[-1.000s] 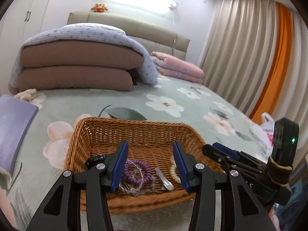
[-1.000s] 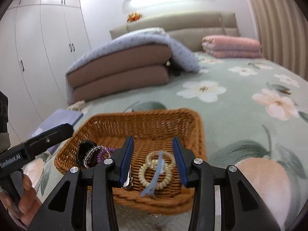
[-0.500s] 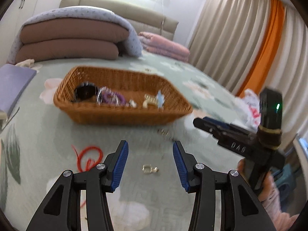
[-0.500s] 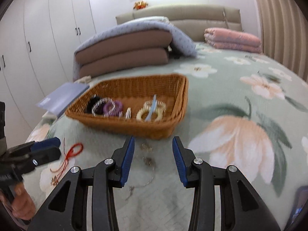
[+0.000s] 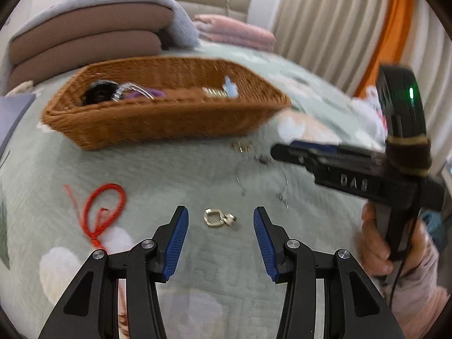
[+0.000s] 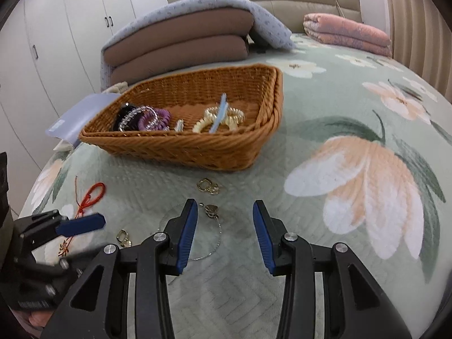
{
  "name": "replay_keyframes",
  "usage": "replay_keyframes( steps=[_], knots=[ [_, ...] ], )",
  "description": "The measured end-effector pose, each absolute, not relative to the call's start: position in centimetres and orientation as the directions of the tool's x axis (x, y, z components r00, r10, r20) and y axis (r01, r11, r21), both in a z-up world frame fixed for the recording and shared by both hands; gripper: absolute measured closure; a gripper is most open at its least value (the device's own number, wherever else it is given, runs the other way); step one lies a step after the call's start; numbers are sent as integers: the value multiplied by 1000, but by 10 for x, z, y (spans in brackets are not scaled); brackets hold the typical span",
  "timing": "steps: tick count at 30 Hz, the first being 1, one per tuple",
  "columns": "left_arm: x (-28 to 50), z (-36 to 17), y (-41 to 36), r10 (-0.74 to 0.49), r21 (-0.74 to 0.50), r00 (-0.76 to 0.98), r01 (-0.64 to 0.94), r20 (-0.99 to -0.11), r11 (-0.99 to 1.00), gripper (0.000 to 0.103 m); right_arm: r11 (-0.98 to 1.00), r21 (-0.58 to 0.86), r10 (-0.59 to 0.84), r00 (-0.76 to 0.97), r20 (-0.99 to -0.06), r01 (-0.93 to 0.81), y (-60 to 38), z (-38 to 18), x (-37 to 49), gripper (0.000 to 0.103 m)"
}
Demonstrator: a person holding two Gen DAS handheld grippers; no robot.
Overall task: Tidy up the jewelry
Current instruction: 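Grasp the gold ring charm with the left tool while the right tool grasps the silver chain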
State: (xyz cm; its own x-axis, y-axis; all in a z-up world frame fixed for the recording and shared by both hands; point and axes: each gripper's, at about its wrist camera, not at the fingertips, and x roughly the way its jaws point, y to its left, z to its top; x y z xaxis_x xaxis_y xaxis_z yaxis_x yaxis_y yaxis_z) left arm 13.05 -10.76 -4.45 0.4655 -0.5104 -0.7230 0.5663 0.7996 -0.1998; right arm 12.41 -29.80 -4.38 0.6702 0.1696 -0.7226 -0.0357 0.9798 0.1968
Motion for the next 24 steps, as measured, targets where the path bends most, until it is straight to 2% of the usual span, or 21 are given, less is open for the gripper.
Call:
replay_keyframes(
  steps=[3,5,10,18,20,21,23,24],
  knots=[
    [132,-51,-116,-467,-158,462,562,-754,812,54,978,203,178,650,-739,-38,-298,-49,129,59],
    [132,-51,-116,-456,-147,473,555,-754,819,59,981,190,174,640,-749,-44,-294,-51,132,59],
    [135,-51,-112,-441,-143,485,535,-756,833,76,989,132,142,627,-766,-62,-283,-55,137,59],
    [134,-52,-109,-440,-143,480,537,-759,832,77,996,32,76,620,-781,-82,-268,-58,144,59],
    [132,-52,-111,-431,-126,489,539,-758,833,77,995,12,73,626,-777,-101,-262,-57,143,70],
    [133,-52,-113,-429,-122,492,539,-758,833,77,993,10,82,627,-774,-118,-259,-57,142,81],
    [131,-52,-115,-428,-112,496,545,-755,831,82,992,-13,70,635,-769,-126,-255,-56,139,88],
    [130,-52,-115,-425,-106,501,546,-754,831,89,991,-20,69,639,-766,-131,-253,-56,138,91]
  ],
)
